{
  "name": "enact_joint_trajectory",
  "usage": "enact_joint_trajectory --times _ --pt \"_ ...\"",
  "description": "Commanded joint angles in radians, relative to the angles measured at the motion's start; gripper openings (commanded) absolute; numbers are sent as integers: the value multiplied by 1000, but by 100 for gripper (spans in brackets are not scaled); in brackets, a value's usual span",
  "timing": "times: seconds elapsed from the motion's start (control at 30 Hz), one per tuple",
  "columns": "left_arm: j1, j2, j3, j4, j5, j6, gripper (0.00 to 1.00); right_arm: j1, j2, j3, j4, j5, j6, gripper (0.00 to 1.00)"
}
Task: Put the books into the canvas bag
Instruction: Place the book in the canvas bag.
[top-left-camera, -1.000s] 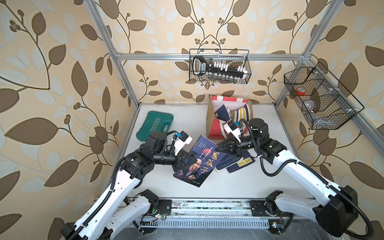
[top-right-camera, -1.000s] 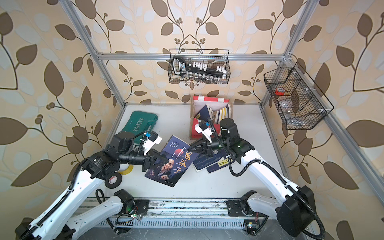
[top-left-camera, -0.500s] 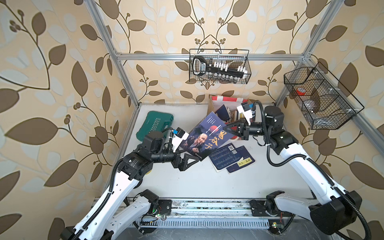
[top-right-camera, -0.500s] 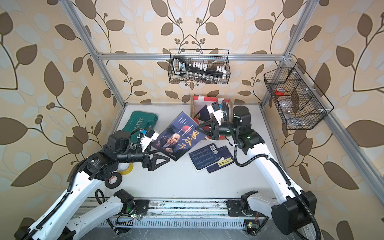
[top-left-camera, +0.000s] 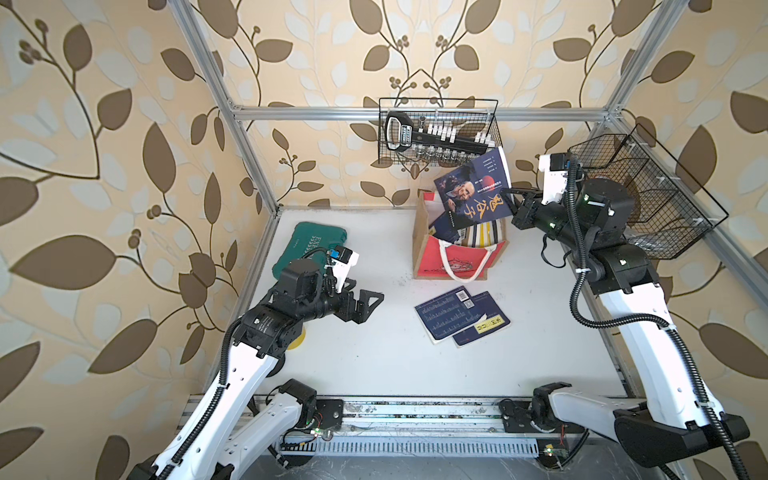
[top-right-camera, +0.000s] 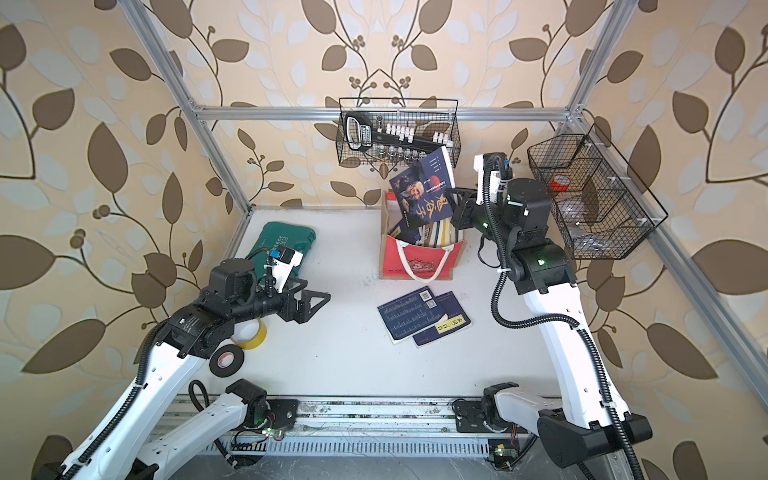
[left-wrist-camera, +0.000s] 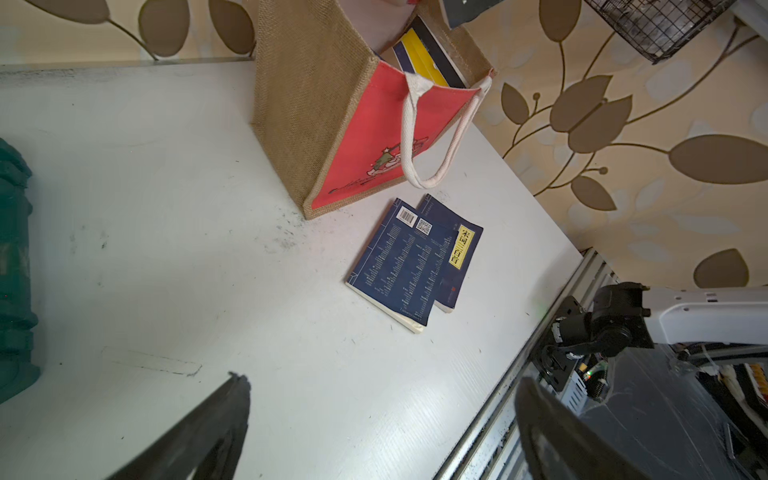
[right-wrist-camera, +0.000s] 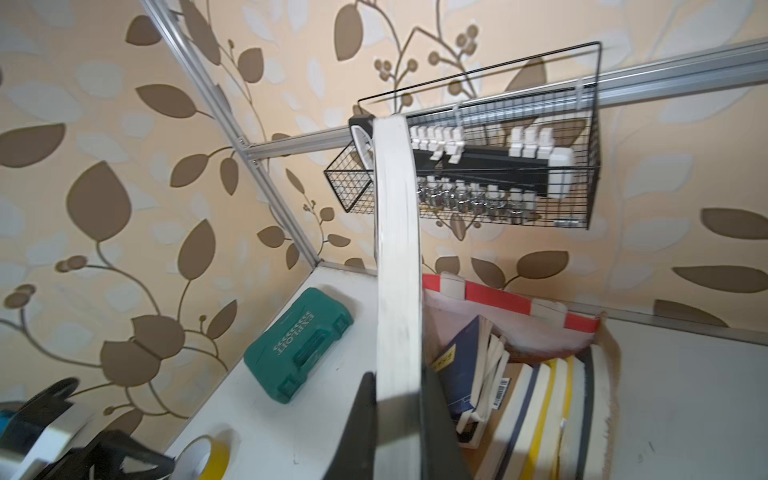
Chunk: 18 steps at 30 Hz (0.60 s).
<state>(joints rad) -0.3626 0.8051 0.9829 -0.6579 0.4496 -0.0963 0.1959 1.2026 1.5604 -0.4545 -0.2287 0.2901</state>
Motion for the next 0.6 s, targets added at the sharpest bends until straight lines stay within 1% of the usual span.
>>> enact_joint_trajectory --times 0.0,0.07,0.13,0.33,0.4,0.57 --pt "16 -4 -4 26 -16 -11 99 -3 22 24 -3 155 -23 0" --pt "18 -6 -6 26 -11 -13 99 -4 33 4 14 168 -25 0" --pt "19 -7 -9 26 -10 -13 99 -4 51 -13 32 145 -16 0" --pt "22 -7 -9 27 -8 -15 99 4 128 -53 101 16 42 0" --pt "22 -5 -9 27 -8 -14 99 34 146 -62 119 7 54 0" --pt "25 -6 -10 29 -10 -15 99 151 194 -69 147 60 82 0"
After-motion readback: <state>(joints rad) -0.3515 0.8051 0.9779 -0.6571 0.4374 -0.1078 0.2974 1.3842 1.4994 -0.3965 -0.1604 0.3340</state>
